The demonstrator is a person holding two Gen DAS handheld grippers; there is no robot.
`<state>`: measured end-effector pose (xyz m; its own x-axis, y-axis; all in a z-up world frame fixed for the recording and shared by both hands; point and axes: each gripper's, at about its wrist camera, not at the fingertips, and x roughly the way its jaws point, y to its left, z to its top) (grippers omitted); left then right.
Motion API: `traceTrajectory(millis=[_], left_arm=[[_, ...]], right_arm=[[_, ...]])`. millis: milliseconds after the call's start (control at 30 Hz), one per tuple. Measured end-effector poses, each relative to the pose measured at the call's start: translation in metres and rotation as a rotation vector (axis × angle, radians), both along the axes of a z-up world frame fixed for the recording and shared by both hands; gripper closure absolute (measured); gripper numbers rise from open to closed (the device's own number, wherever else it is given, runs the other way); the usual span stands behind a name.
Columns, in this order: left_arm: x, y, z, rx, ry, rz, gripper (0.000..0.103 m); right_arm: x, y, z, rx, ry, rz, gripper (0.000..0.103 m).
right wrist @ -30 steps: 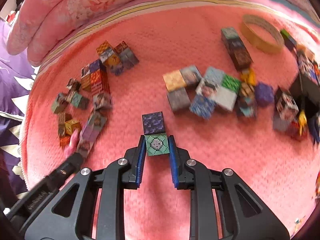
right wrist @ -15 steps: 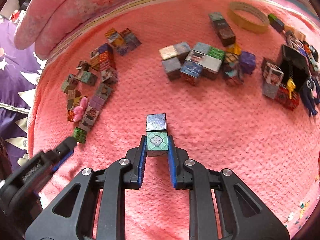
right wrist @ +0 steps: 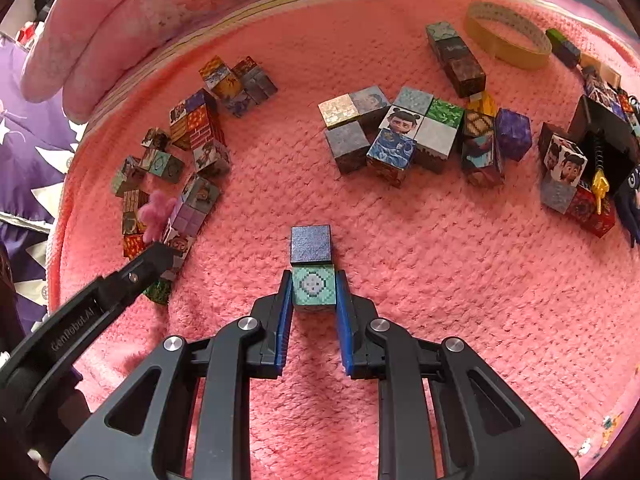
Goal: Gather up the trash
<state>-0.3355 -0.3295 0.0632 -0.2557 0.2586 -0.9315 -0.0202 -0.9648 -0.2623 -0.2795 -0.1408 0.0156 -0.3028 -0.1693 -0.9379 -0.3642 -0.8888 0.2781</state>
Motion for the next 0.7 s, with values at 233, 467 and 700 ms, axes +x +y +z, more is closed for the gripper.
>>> traceTrajectory(millis=[233, 467, 700], left_arm=[[-0.001, 0.013, -0.007, 0.061, -0.034, -0.078, 0.06], [-0.006, 0.021, -0.02, 0.085, -0.07, -0.055, 0.058], [-0.017, 0.045, -0.02, -0.035, -0.074, -0.153, 0.05]], right_arm=[[-0.001, 0.001, -0.001, -0.015, 0.003, -0.022, 0.084], [0.003, 0.011, 0.0, -0.008, 0.006, -0.018, 0.083], [0.004, 0.016, -0.002, -0.052, 0.001, -0.037, 0.083]])
